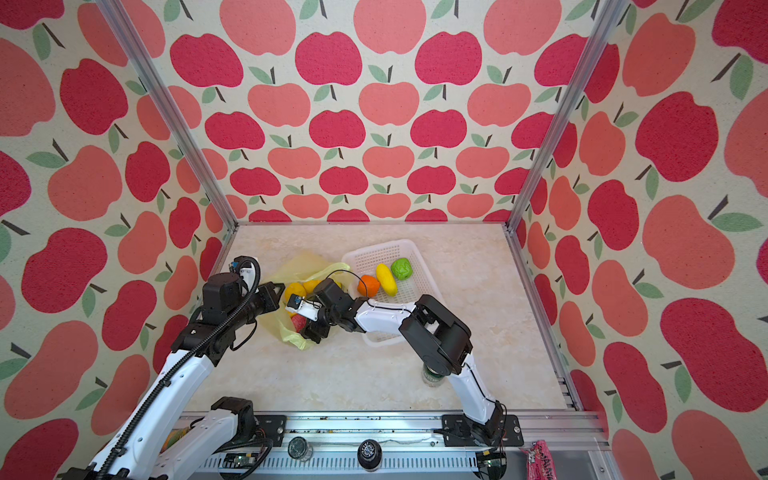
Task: Untie the knot of the plastic bag and take out the fruit
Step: 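Grasp the pink fruit with the right gripper and lift it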
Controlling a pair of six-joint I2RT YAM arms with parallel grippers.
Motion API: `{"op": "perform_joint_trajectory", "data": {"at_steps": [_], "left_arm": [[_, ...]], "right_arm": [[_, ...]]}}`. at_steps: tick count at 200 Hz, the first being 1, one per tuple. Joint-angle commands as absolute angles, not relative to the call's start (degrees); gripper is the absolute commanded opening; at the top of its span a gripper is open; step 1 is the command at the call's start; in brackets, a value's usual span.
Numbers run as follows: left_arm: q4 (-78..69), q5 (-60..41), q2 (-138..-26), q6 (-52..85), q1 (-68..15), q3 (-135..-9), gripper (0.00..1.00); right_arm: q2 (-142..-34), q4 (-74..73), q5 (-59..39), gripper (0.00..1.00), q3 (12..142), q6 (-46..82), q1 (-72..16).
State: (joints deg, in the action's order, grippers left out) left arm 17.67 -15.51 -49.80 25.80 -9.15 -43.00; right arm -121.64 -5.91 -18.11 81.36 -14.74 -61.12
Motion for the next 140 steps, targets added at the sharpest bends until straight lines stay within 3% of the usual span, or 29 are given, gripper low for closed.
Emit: {"op": "perform_joint_trajectory", "data": {"at_steps": [1, 81, 115, 140], "left_arm": [[16.90, -16.28, -49.38, 24.61, -9.46, -42.47, 0.00], [16.88, -16.26, -49.04, 24.59, -9.73, -42.46, 0.00], [16.79, -16.44, -49.43, 24.61, -9.81, -42.45, 0.00], [16.69, -16.60, -49.71, 24.61, -9.81, -42.53, 0.00]], "right_arm": [[-123.81, -2.58, -22.93, 0.98, 83.89, -14.67, -61.53], [-133.49, 4.40, -20.68, 0.99, 95.63, -13.90, -61.71], [-134.39, 3.28, -20.15, 0.94, 96.46, -12.90, -61.74], [-133.32, 0.70, -20.71, 0.83, 94.81, -11.98, -61.83]]}}
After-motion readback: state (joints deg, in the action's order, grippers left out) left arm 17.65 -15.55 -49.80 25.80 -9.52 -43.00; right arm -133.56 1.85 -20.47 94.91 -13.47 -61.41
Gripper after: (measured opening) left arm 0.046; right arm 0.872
